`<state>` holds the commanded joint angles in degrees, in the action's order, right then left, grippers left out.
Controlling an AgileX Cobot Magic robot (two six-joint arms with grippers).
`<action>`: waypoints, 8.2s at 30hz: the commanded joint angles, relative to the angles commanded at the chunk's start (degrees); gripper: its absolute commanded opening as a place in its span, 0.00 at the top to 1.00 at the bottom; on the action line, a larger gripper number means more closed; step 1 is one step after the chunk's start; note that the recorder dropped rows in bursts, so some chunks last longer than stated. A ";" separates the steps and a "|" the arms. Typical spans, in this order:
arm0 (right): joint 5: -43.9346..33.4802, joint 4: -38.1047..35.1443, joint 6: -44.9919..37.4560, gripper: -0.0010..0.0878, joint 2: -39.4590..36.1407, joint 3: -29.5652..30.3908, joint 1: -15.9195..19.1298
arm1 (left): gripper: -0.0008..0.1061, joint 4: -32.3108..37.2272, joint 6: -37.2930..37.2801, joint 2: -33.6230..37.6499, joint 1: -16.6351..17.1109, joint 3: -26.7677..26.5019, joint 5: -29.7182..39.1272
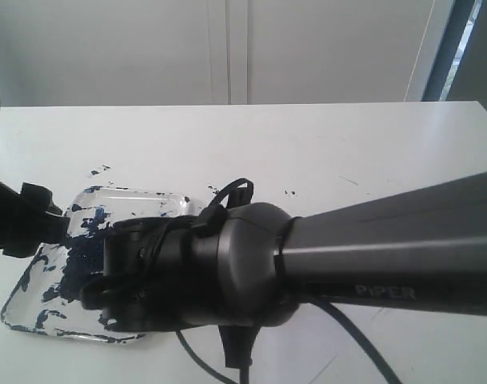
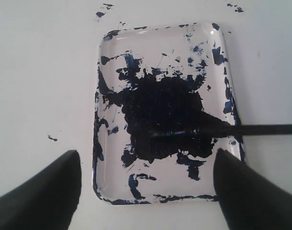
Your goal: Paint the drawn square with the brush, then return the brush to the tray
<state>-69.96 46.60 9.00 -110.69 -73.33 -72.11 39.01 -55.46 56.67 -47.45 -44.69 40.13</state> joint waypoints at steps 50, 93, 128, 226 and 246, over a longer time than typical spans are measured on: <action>0.00 -3.93 -7.24 0.99 -3.32 -0.10 -0.65 | 0.26 -0.99 0.42 0.00 0.00 0.00 -0.01; 0.00 -8.32 -4.10 0.99 9.94 4.27 0.17 | 0.26 -1.45 1.75 0.00 0.00 0.00 -4.64; 0.00 -15.46 1.54 0.99 22.19 30.74 20.22 | 0.26 -1.91 9.49 38.15 0.00 1.51 -47.38; 0.00 3.88 14.81 0.99 5.98 31.20 19.06 | 0.26 3.16 10.46 49.02 -3.48 -7.45 -29.84; 0.00 -3.45 12.66 0.99 5.98 31.20 19.45 | 0.26 3.00 10.46 49.02 -3.48 -7.45 -29.86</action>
<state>-69.96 43.15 21.66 -104.71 -42.13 -52.66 42.01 -45.00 105.70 -50.93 -52.14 10.27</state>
